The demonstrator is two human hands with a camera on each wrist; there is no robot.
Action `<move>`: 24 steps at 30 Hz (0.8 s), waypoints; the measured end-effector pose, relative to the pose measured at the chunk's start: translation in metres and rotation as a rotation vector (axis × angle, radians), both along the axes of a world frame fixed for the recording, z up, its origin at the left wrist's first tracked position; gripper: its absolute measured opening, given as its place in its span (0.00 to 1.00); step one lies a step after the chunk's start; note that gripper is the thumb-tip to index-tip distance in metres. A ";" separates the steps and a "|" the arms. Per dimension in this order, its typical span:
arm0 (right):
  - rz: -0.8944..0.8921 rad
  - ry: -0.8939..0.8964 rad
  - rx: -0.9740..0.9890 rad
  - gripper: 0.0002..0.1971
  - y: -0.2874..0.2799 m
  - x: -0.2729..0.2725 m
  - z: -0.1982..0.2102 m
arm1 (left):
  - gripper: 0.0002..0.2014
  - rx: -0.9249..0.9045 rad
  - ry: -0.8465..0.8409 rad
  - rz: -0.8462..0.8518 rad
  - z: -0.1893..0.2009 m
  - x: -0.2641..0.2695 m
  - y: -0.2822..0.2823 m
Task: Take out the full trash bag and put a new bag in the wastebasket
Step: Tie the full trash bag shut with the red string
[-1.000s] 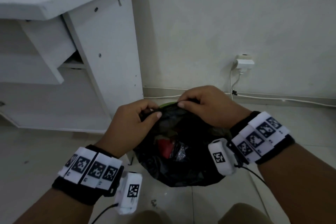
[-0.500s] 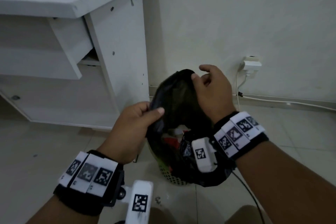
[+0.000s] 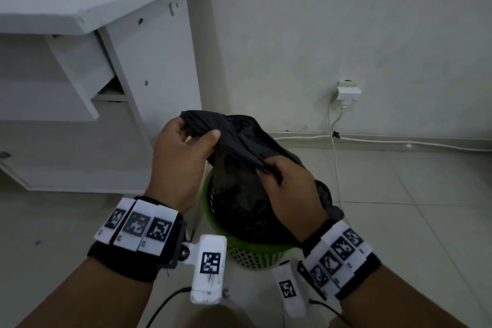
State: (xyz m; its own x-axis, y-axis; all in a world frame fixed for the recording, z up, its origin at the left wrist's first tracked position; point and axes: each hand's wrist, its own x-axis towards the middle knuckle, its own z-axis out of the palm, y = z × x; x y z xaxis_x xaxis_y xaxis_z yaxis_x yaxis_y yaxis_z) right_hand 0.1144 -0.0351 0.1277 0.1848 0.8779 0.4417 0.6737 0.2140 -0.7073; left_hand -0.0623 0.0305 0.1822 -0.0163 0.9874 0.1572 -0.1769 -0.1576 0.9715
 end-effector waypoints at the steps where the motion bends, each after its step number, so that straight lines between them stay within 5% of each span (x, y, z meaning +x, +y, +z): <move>1: 0.000 -0.010 0.013 0.06 -0.001 0.006 0.006 | 0.21 0.008 0.100 0.066 -0.005 -0.002 0.001; 3: 0.036 -0.060 0.016 0.08 -0.002 0.015 0.018 | 0.32 0.029 0.308 0.249 -0.011 -0.001 -0.002; 5: 0.103 -0.104 0.016 0.09 -0.003 0.021 0.031 | 0.34 0.305 0.492 0.376 -0.009 0.004 -0.011; 8: 0.155 -0.167 0.059 0.08 -0.006 0.023 0.051 | 0.22 0.807 0.780 0.179 -0.003 0.012 -0.020; 10: 0.155 -0.172 0.106 0.08 -0.007 0.024 0.062 | 0.16 0.904 0.860 -0.020 0.000 0.017 -0.021; 14: 0.122 -0.184 0.108 0.05 -0.011 0.035 0.064 | 0.15 0.830 0.825 -0.050 -0.001 0.016 -0.016; 19: 0.049 -0.257 -0.136 0.05 -0.014 0.061 0.030 | 0.13 0.648 0.667 0.077 0.006 0.003 -0.008; 24: -0.038 -0.087 -0.128 0.05 -0.019 0.073 0.041 | 0.05 0.493 0.844 0.093 0.007 -0.005 0.004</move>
